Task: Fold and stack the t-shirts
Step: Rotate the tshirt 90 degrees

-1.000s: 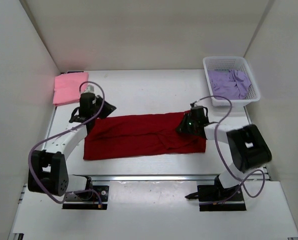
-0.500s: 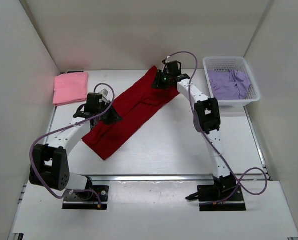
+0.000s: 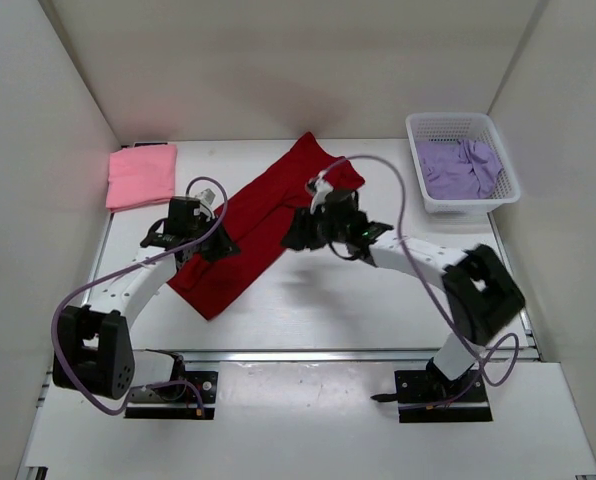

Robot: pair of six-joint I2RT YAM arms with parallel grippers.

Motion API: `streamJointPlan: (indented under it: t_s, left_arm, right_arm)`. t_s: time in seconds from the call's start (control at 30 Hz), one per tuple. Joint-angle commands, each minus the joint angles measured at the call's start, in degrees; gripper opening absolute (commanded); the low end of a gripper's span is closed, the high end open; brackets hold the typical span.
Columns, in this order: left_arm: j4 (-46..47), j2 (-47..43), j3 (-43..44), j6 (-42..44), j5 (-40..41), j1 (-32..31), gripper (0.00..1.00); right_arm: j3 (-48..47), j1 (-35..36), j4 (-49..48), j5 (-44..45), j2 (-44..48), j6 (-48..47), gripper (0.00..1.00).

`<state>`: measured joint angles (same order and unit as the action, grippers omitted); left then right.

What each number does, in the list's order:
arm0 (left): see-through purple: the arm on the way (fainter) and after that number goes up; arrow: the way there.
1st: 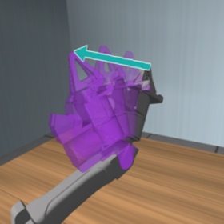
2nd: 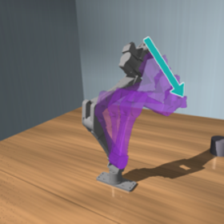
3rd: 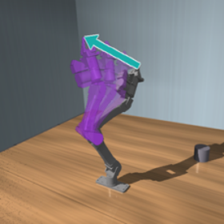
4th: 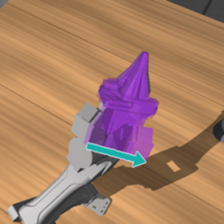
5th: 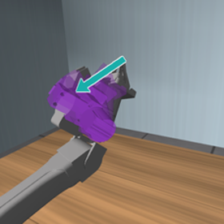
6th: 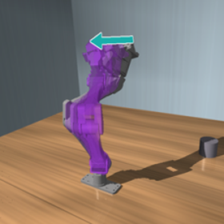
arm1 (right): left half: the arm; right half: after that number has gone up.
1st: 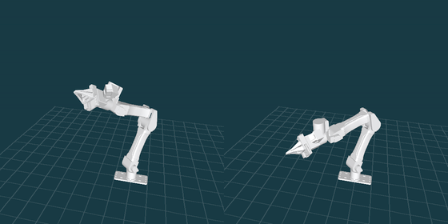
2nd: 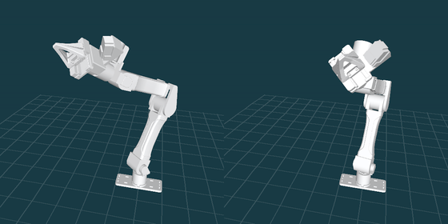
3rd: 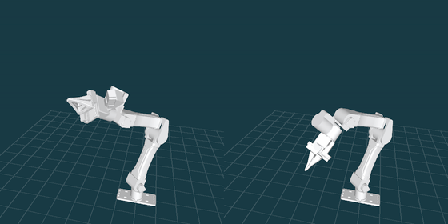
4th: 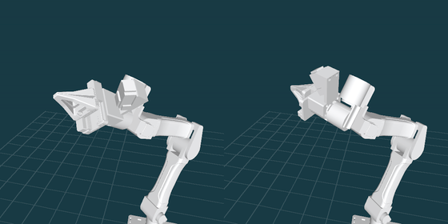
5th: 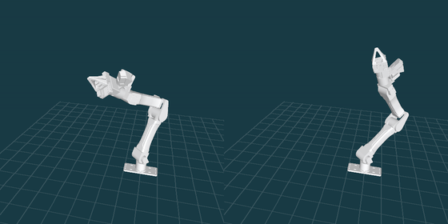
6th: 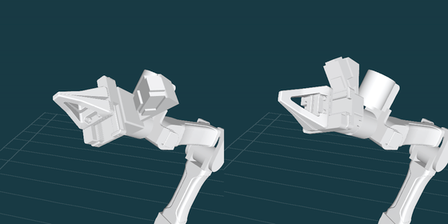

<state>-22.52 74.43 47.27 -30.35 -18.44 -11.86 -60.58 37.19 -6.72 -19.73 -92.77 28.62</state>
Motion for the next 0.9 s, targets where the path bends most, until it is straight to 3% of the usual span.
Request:
streamJointPlan:
  t_s: [0.0,0.23,0.43,0.47,0.53,0.57,0.63,0.7,0.87]
  left_arm:
    - [-0.16,-2.72,-1.21,1.52,0.5,-0.53,0.13]
    - [-0.5,-5.0,-2.61,2.05,2.53,-0.36,0.14]
    - [-0.33,-4.65,-2.45,2.31,4.37,-1.68,0.15]
    - [-0.33,-4.39,-2.35,2.4,4.63,-2.11,0.15]
    - [-0.24,-4.03,-2.44,2.05,4.38,-2.2,0.14]
    - [0.02,-3.86,-2.79,1.87,4.46,-1.94,0.15]
    - [0.37,-3.68,-3.4,1.7,4.55,-2.64,0.15]
    - [0.03,-2.72,-2.62,1.7,5.16,-3.6,0.15]
    - [-0.06,0.26,-2.7,2.13,5.96,-7.55,0.15]
  right_arm:
    - [3.01,2.09,-3.82,0.39,-6.0,3.98,0.48]
    - [0.73,3.06,-7.52,3.37,-15.32,8.63,0.52]
    - [-7.35,3.85,-5.15,5.14,-24.81,10.14,0.49]
    - [-8.49,4.03,-4.97,5.48,-25.7,10.57,0.45]
    - [-9.38,3.68,-4.88,4.08,-27.28,10.58,0.28]
    - [-8.86,3.07,-4.97,3.65,-27.03,10.75,0.25]
    - [-8.07,1.93,-5.15,2.68,-25.71,10.32,0.0]
    - [-4.83,-0.35,-5.23,1.19,-23.08,9.88,0.0]
    - [13.52,-10.62,-4.02,-3.37,-6.84,5.32,0.0]
